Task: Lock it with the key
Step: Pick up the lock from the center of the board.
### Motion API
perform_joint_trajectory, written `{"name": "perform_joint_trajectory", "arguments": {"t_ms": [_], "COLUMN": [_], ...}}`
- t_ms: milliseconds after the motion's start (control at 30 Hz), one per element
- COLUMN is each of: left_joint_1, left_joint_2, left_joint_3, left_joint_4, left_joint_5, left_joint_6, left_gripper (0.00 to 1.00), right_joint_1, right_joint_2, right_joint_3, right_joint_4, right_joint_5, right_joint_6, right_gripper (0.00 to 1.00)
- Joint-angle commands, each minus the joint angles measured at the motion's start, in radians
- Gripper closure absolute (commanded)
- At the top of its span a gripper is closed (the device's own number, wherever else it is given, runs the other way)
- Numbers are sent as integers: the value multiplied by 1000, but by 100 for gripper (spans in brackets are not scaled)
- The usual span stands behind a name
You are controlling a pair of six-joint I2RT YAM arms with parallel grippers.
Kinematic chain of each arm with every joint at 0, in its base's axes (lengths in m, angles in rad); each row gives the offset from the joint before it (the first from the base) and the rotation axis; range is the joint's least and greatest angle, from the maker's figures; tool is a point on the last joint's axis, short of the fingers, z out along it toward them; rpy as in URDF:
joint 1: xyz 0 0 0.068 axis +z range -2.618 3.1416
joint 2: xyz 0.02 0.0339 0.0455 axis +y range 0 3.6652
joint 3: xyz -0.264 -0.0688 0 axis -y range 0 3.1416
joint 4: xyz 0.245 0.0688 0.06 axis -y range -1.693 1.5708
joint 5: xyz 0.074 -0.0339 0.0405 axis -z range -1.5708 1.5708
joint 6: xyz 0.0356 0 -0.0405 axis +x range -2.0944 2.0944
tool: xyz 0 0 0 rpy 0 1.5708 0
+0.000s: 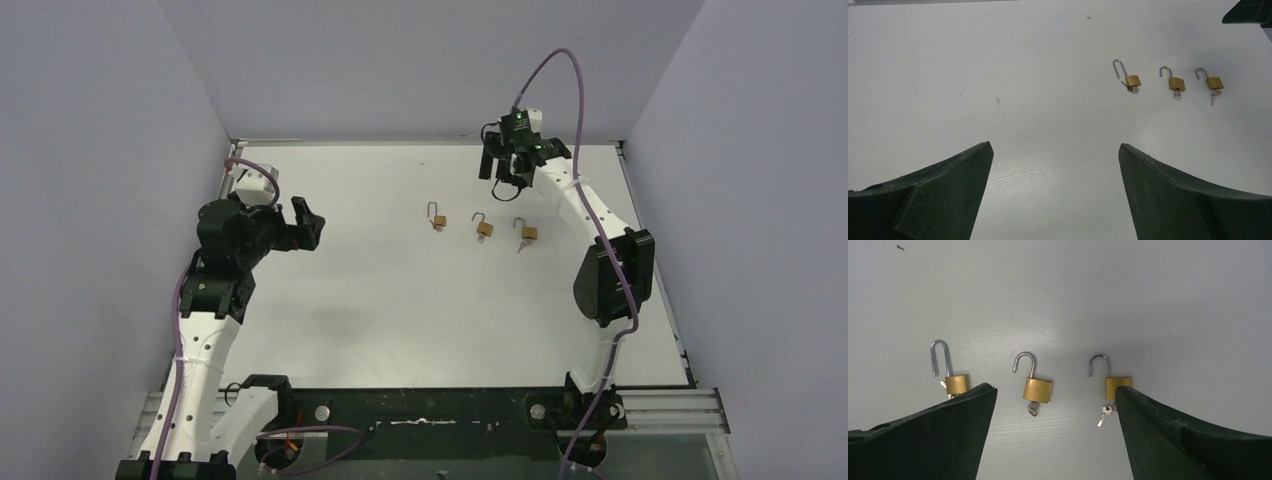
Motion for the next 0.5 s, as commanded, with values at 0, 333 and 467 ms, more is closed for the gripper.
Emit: {"name": "perform_joint_trajectory", "arguments": {"t_ms": [0,333,467], "left_joint_1": [8,8,8], "left_joint_2": [-5,-22,-28], "left_joint_3": [2,-37,-47], "left_joint_4": [-15,-19,-17], "left_joint_5": [51,81,85], "left_joint_6": [4,7,8], "left_gripper": [3,3,3], "right_joint_1": [10,60,67], "right_joint_2": [98,244,275], "right_joint_3": [80,63,56], "right_joint_4": [-69,-61,-70], "right_joint_5": [-54,-73,-65], "right_joint_6": [66,105,120], "right_gripper": [8,18,23]}}
